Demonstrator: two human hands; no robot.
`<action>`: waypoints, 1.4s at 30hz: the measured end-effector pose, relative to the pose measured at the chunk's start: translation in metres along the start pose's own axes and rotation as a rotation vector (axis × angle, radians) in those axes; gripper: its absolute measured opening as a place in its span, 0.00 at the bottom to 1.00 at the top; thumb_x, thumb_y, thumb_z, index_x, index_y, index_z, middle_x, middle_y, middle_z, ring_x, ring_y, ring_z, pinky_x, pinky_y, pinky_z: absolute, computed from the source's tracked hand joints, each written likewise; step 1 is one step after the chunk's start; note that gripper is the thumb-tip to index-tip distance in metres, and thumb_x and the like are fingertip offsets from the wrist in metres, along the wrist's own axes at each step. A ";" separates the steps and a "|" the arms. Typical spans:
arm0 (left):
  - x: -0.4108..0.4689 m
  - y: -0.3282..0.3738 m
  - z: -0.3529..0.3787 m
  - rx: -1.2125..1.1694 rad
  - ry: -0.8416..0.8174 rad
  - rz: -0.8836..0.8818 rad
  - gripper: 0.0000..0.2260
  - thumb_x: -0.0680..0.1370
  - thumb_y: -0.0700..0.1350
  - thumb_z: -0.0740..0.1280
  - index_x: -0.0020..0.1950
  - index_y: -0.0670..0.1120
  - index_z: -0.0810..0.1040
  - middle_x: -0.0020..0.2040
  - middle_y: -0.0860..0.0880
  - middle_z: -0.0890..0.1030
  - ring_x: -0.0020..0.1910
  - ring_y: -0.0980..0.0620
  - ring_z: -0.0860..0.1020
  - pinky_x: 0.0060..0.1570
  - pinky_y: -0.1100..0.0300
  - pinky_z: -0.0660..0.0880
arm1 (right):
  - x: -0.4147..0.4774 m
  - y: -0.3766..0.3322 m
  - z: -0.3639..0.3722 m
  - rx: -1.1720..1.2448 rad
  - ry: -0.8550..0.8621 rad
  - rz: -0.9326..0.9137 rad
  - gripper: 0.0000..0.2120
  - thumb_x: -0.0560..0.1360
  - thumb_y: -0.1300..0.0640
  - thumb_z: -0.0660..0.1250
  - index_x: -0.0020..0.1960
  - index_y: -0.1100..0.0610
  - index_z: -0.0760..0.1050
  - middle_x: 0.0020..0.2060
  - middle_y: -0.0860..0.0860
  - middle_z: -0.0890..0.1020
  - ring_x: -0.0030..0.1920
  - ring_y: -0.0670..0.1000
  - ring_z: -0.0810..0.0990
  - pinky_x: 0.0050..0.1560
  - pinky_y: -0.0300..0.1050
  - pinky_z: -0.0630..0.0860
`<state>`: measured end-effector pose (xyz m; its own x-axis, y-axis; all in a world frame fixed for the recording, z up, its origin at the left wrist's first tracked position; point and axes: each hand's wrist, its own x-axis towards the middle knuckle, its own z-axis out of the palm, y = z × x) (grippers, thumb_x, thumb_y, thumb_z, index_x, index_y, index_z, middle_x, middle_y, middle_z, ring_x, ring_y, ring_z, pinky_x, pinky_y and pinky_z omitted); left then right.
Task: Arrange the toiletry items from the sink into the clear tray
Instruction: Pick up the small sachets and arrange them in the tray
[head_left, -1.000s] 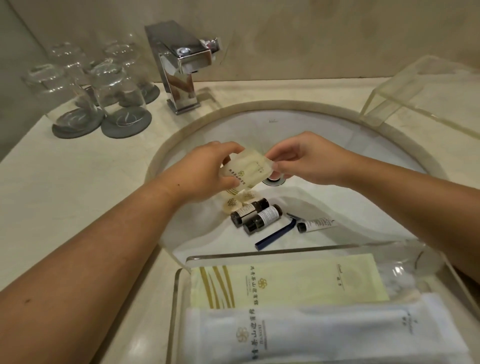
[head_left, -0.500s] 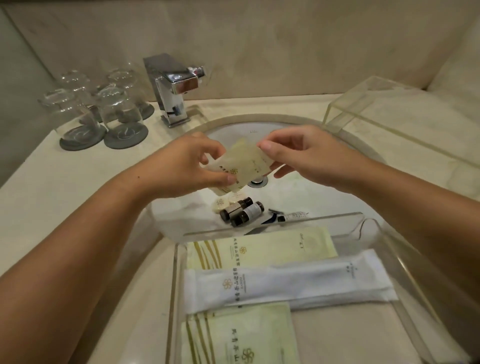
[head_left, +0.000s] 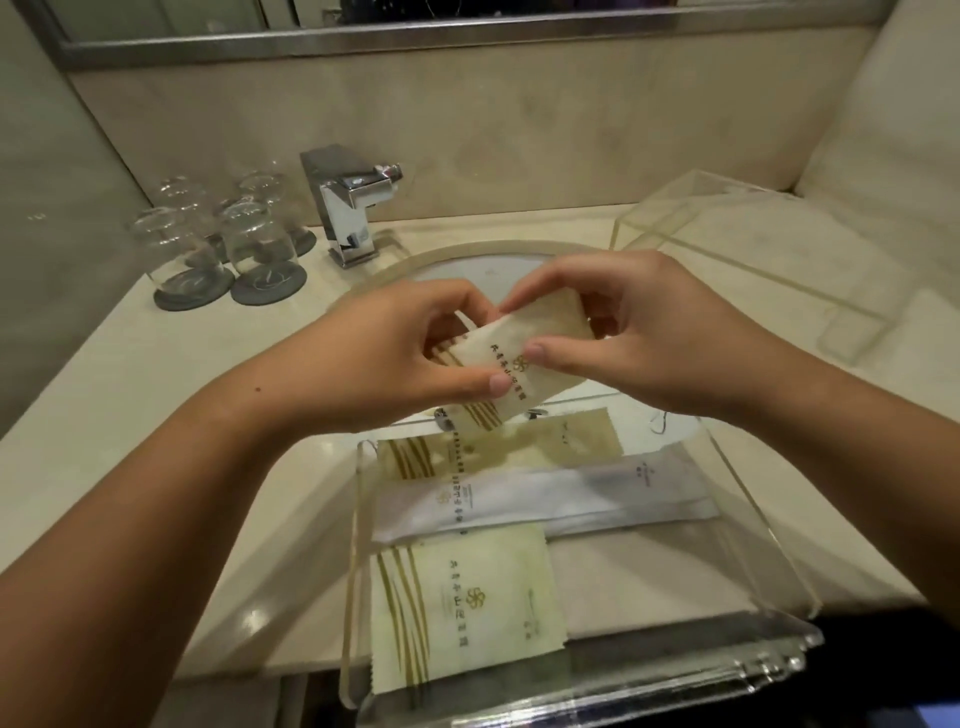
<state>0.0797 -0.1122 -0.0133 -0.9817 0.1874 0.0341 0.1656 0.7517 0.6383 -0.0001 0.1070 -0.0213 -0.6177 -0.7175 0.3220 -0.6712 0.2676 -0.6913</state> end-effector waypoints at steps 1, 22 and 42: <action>-0.003 0.001 0.001 -0.037 -0.008 -0.007 0.13 0.73 0.57 0.75 0.55 0.57 0.79 0.46 0.57 0.87 0.43 0.55 0.85 0.48 0.46 0.81 | -0.005 0.000 -0.001 0.011 0.002 0.021 0.12 0.73 0.58 0.76 0.54 0.49 0.83 0.42 0.46 0.84 0.38 0.45 0.81 0.38 0.39 0.76; -0.028 0.048 0.044 0.011 -0.278 -0.052 0.06 0.77 0.54 0.72 0.53 0.58 0.82 0.45 0.61 0.87 0.44 0.64 0.84 0.43 0.67 0.79 | -0.099 -0.012 -0.017 -0.087 -0.200 0.333 0.10 0.71 0.47 0.73 0.52 0.39 0.81 0.48 0.37 0.83 0.33 0.45 0.79 0.36 0.39 0.74; -0.066 0.043 0.044 0.359 -0.163 -0.021 0.15 0.71 0.64 0.66 0.57 0.66 0.75 0.48 0.64 0.77 0.49 0.66 0.76 0.41 0.70 0.72 | -0.123 -0.025 0.000 -0.387 -0.272 0.162 0.17 0.73 0.38 0.66 0.61 0.37 0.77 0.55 0.35 0.74 0.56 0.38 0.73 0.57 0.36 0.71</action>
<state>0.1557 -0.0645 -0.0222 -0.9622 0.2458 -0.1177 0.1962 0.9244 0.3270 0.0922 0.1884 -0.0438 -0.6315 -0.7752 0.0143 -0.7105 0.5712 -0.4110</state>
